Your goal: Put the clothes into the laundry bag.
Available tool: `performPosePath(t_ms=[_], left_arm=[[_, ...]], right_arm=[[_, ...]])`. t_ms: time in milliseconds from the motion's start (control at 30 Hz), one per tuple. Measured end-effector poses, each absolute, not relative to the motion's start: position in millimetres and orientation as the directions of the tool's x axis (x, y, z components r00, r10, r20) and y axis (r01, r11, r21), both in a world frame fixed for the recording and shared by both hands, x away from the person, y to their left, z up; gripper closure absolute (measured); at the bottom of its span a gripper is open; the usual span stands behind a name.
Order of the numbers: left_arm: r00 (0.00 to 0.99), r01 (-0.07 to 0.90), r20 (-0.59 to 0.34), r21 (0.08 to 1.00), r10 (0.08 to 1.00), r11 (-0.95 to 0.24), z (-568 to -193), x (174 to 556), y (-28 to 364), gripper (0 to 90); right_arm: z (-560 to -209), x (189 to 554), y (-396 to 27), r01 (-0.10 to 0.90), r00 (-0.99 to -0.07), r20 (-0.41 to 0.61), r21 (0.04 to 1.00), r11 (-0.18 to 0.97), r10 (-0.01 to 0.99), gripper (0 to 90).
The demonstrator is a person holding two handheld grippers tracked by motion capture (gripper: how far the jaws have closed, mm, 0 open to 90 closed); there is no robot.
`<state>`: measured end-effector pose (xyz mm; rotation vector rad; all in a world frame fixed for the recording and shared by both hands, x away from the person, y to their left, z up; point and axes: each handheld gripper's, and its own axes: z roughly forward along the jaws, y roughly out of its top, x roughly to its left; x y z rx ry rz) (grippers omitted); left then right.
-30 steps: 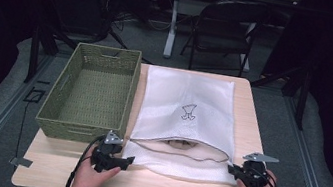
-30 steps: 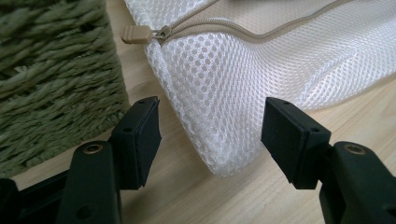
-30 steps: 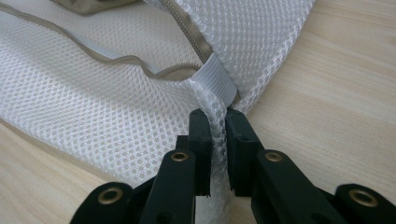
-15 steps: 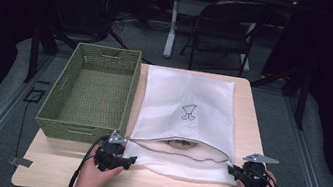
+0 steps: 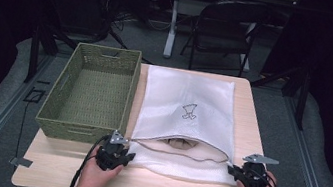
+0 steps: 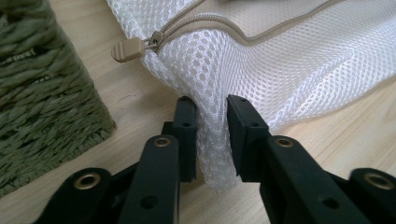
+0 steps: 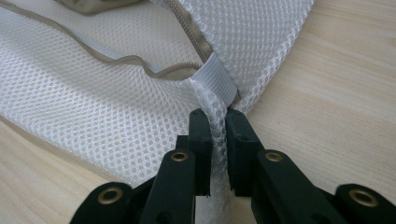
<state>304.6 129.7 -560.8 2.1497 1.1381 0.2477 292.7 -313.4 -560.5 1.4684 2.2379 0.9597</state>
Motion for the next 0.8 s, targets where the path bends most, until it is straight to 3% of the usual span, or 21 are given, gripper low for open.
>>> performPosePath(t_ms=[233,800], left_arm=[[0.618,0.642,-0.129,0.652,0.775,-0.403,-553,306,128,82.2],[0.647,0.597,-0.115,0.692,0.754,-0.407,-522,310,122,83.8]], right_arm=[[-556,291,-313,0.685,-0.438,0.100,0.681,0.260,0.893,81.9],[-534,291,-310,0.641,-0.459,0.094,0.724,0.256,0.884,82.5]])
